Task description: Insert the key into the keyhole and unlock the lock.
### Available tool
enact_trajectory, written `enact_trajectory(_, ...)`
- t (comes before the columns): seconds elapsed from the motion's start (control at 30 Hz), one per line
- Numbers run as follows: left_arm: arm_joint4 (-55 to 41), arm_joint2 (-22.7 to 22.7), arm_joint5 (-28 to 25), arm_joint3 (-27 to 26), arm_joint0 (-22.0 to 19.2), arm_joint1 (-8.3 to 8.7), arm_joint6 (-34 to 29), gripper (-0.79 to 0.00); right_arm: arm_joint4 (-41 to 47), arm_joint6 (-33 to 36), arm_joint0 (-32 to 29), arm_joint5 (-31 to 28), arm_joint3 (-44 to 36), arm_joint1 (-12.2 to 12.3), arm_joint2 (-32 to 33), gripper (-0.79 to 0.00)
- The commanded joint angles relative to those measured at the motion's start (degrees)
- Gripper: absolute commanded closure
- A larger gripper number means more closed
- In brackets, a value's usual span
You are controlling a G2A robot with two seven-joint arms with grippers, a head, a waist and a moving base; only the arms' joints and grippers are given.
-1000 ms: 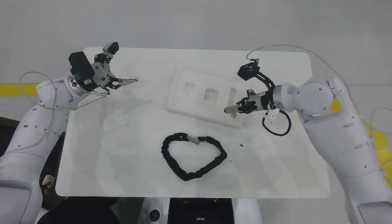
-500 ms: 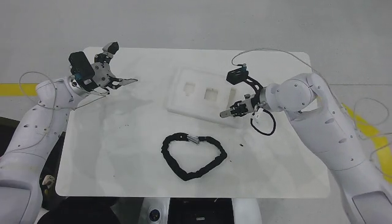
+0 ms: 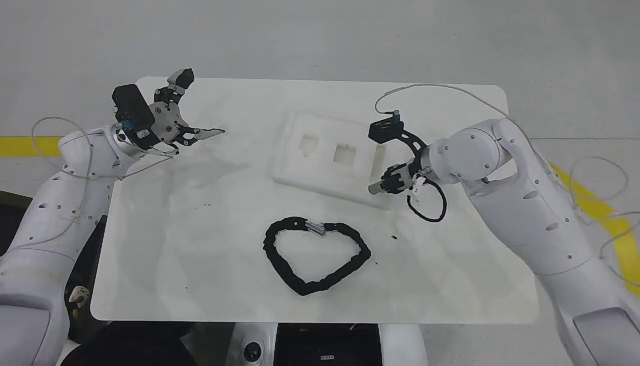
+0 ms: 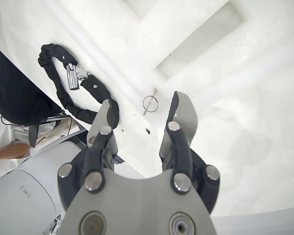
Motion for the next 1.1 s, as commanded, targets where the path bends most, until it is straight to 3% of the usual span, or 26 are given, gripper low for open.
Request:
enact_trajectory(0.0, 0.0, 0.0, 0.0, 0.0, 0.0, 0.0, 0.0, -0.785, -0.3, 0.22, 0.14, 0.21, 0.41, -0.07, -0.49, -0.385)
enact_trajectory(0.43, 0.0, 0.0, 0.0, 0.0, 0.0, 0.0, 0.0, -0.785, -0.79, 1.68, 1.41, -0.36, 1.98, -0.44, -2.59, -0.299)
enact_trajectory(0.8, 0.0, 0.0, 0.0, 0.0, 0.0, 0.0, 0.0, -0.785, -2.23, 0.77, 2.29, -0.77, 2.6, -0.57, -3.23, -0.089)
enact_trajectory(0.87, 0.0, 0.0, 0.0, 0.0, 0.0, 0.0, 0.0, -0.785, -2.62, 0.57, 2.33, -0.86, 2.53, -0.56, -3.26, 0.0)
enact_trajectory(1.07, 0.0, 0.0, 0.0, 0.0, 0.0, 0.0, 0.0, -0.785, -3.49, 0.3, 2.36, -0.8, 2.22, -0.48, -3.2, 0.0)
